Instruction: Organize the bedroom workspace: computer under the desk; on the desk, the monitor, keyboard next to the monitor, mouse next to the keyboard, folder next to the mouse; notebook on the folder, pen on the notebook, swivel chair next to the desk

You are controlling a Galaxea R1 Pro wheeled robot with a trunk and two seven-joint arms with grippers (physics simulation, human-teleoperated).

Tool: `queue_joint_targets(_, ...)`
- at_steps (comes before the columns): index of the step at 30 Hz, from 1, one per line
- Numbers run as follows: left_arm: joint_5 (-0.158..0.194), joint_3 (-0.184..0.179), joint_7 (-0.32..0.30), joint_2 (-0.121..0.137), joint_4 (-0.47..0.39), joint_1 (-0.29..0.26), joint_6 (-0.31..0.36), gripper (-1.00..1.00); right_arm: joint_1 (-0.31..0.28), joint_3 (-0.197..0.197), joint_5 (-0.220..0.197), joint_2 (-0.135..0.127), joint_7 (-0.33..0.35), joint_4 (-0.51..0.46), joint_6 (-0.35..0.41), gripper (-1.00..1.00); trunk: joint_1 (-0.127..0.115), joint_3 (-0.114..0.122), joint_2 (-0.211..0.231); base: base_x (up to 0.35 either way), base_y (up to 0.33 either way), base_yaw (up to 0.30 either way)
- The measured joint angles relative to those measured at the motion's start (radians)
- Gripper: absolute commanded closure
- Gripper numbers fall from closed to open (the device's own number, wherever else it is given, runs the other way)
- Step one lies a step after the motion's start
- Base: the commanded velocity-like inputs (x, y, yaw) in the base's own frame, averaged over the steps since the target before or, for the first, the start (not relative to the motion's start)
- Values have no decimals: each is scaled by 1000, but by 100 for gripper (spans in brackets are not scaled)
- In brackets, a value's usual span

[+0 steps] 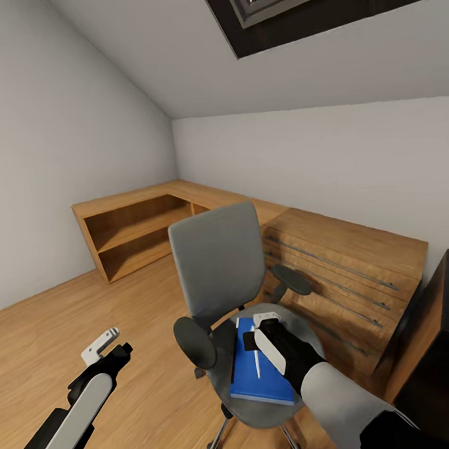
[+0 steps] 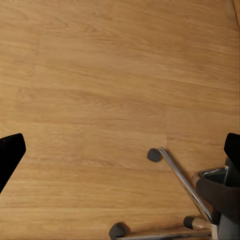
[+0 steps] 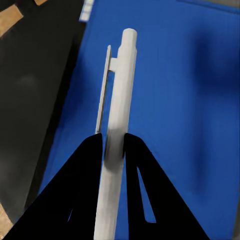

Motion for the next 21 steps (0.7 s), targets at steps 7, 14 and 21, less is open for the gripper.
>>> queue_joint_targets(7, 0, 0, 0, 0, -3, 0, 0, -100, 202, 1, 6, -88, -3, -459, 134, 100, -27, 22, 49, 0, 0, 0)
queue_joint_targets(14, 0, -1, 0, 0, -40, 19, 0, -100, 281, 0, 4, -122, -73, -662, 216, 100, -54, 44, 98, 0, 0, 0)
queue_joint_targets(21, -1, -4, 0, 0, -75, 49, 0, -100, 286, 0, 4, -123, -83, -669, 220, 100, -80, 66, 147, -146, 0, 0)
